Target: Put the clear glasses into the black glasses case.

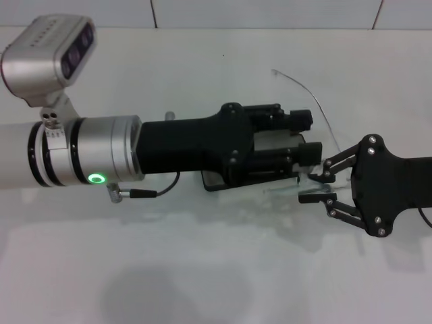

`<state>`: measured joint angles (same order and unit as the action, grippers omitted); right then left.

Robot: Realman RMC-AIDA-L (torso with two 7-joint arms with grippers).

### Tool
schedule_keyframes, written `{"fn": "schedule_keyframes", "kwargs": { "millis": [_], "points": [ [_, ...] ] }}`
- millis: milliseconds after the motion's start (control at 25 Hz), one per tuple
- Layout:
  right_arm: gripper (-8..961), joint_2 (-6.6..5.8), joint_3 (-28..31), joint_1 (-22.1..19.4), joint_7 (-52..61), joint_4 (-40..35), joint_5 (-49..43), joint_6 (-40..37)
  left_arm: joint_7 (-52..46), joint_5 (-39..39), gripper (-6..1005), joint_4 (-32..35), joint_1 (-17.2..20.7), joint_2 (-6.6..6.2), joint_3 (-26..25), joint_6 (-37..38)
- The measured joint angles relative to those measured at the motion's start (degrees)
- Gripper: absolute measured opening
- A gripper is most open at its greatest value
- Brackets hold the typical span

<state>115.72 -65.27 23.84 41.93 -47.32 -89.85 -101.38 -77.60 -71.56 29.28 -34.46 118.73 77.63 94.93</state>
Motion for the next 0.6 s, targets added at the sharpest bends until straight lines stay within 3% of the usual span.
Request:
{"fn": "schedule_keyframes", "kwargs": {
  "millis": [400, 600],
  "points": [
    [124, -0.38, 0.18, -0.59, -1.27, -0.12, -1.02, -1.72, -0.61, 0.06, 604, -0.02, 0.34, 0.13, -1.16, -0.09],
    [123, -0.74, 3.93, -2.01, -5.56, -0.13, -1.55, -8.84, -0.94, -1.81, 603, -0.30, 1.81, -1.87, -5.57, -0.61]
  ]
}}
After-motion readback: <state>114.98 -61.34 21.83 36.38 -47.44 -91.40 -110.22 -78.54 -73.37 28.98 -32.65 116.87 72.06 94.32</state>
